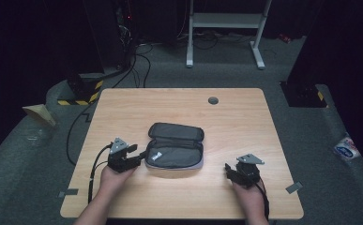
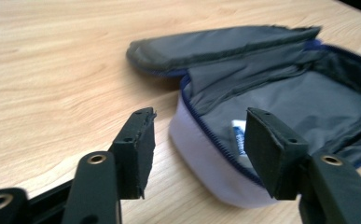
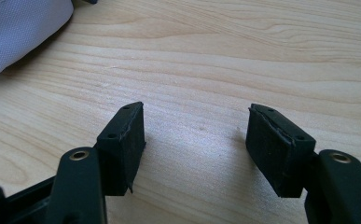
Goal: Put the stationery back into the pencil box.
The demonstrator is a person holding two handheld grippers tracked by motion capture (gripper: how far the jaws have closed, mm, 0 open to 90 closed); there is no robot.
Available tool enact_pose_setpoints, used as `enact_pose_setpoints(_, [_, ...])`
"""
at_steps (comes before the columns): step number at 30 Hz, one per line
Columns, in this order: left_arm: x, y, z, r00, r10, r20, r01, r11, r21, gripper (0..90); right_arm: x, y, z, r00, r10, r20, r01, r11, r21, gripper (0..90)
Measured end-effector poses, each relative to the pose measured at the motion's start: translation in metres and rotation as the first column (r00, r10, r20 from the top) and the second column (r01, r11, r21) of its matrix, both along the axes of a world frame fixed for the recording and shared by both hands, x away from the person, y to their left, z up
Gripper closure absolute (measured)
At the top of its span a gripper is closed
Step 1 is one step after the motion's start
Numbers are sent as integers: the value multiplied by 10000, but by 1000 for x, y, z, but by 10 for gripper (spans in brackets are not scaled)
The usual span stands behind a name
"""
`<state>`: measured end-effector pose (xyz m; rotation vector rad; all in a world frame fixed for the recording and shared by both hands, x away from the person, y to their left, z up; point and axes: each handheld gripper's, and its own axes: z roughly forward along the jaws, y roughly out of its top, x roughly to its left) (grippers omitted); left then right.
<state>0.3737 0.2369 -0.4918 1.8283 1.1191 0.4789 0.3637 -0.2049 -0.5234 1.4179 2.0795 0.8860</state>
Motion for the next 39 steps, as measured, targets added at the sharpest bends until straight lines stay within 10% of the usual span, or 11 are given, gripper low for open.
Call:
enact_pose_setpoints(20, [-11, 46, -7, 9926, 1203, -187, -1182, 9892, 862, 528, 0, 0, 0, 10000, 2, -4, -2, 10000, 1, 371])
enact_pose_setpoints(29, [-42, 89, -33, 9807, 1574, -1161, -1375, 9770, 1627, 358, 0, 0, 0, 10000, -3, -3, 3, 10000, 7, 371])
enact_pose_setpoints(39, [-53, 86, -38, 9783, 1745, -1114, -1473, 9649, 2175, 119, 0, 0, 0, 10000, 0, -1, 0, 10000, 11, 371])
